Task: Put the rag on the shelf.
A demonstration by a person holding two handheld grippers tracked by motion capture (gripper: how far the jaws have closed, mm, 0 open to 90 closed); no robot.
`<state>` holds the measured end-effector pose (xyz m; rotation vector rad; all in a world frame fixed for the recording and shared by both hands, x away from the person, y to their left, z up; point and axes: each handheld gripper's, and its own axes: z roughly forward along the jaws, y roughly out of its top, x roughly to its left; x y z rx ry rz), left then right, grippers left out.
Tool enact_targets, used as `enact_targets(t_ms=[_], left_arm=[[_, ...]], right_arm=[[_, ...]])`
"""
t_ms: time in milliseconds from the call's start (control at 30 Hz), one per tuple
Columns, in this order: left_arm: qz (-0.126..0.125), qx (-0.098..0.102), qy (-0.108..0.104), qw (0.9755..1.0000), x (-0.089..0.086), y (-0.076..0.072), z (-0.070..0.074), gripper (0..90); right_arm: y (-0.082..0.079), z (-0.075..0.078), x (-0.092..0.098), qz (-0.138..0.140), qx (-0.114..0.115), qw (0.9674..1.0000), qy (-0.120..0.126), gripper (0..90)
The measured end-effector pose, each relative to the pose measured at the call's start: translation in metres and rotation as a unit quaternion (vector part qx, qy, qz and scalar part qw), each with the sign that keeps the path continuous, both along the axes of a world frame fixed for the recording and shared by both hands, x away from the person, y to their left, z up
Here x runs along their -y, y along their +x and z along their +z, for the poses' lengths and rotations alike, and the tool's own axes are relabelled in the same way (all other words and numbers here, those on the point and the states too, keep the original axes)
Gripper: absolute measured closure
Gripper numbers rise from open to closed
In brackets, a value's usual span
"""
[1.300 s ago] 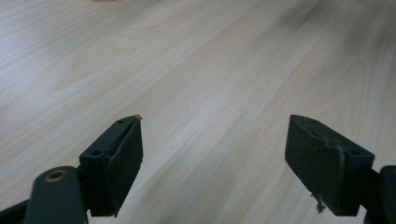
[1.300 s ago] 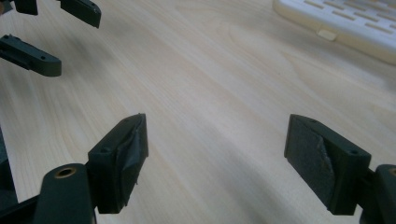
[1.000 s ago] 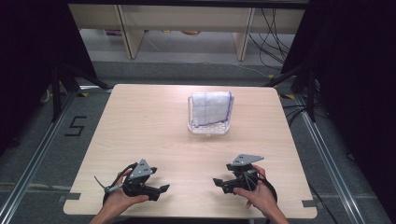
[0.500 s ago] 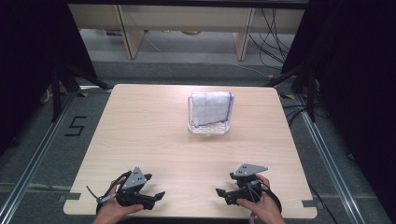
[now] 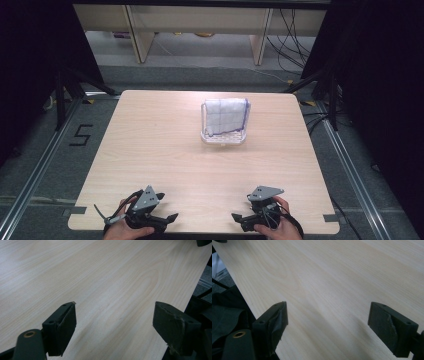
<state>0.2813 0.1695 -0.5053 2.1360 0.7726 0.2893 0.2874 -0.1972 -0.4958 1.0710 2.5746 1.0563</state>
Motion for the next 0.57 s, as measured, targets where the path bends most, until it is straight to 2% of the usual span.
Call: enact_targets(t_ms=[33,100,133,167,200,333,367,533,567], left_arm=[[0.000,0.000,0.000,1.0000,-0.0001,0.0000,0.0000,19.1],[0.003,0.000,-0.003,1.0000,0.0003,0.0000,-0.0003,19.0],[0.010,-0.002,-0.015,0.9998,0.0019,-0.0005,-0.0013,19.0],[0.009,-0.003,-0.014,0.9999,0.0018,-0.0004,-0.0014,19.0],[0.001,-0.002,0.005,1.0000,-0.0006,0.0009,-0.0002,18.9],[0.008,-0.004,-0.015,0.9998,0.0021,0.0002,-0.0020,18.9],[0.000,-0.006,-0.004,1.0000,0.0005,0.0008,-0.0008,18.8],[-0.002,-0.003,-0.003,1.0000,0.0008,0.0008,-0.0007,18.9],[-0.001,-0.005,-0.002,1.0000,0.0006,0.0011,-0.0008,18.8]], right_arm=[[-0.0012,-0.0013,-0.0014,-0.007,-0.001,1.0000,0.004,17.3],[-0.0008,-0.0017,-0.0014,-0.001,0.002,1.0000,0.004,17.3],[-0.0008,-0.0005,-0.0008,0.003,-0.003,1.0000,-0.003,17.3],[0.0001,-0.0012,-0.0009,0.014,0.002,0.9999,-0.004,17.3],[-0.0004,-0.0014,-0.0012,0.009,-0.001,0.9999,-0.009,17.3],[-0.0001,-0.0014,-0.0012,0.010,0.002,0.9999,-0.011,17.3],[0.0000,-0.0016,-0.0012,0.010,0.005,0.9999,-0.010,17.3],[0.0001,-0.0019,-0.0016,0.009,0.002,0.9999,-0.011,17.3],[0.0002,-0.0029,-0.0029,0.009,0.006,0.9999,-0.003,17.3]])
